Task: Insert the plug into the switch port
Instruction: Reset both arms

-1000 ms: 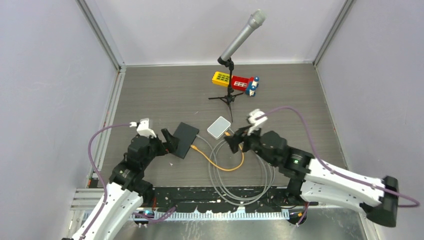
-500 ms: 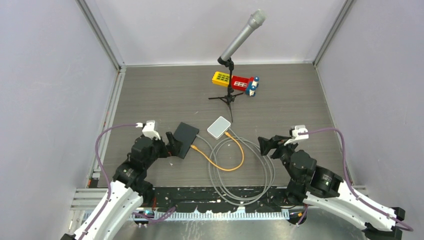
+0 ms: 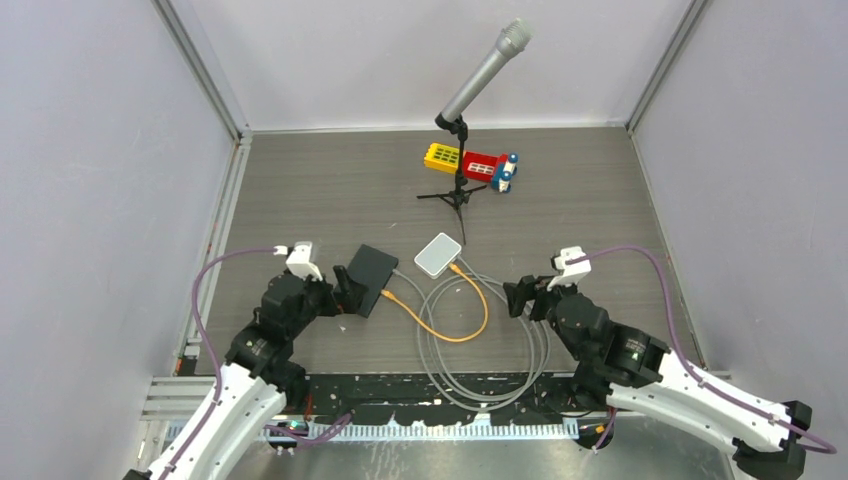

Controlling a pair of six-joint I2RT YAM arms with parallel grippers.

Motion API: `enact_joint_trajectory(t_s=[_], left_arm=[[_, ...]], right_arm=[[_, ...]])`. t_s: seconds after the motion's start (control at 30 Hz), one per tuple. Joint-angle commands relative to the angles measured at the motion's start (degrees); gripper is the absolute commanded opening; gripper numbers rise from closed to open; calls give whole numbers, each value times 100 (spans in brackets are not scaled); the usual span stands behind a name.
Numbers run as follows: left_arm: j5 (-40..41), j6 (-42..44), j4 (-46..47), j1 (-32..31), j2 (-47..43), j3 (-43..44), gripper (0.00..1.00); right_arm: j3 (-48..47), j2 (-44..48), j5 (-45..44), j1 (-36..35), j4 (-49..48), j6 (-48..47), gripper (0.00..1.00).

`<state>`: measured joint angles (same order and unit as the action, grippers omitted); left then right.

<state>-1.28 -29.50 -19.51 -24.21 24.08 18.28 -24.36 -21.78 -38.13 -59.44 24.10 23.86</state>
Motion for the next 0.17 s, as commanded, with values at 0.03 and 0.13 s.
enact_joint_trajectory(t_s=[0.03, 0.13], left_arm=[[-95, 90, 276, 4, -61, -21, 100], [-91, 91, 271, 4, -37, -5, 100]], right_arm=[[-133, 93, 274, -5, -155, -6, 80], [-80, 214, 227, 2, -198, -48, 80]])
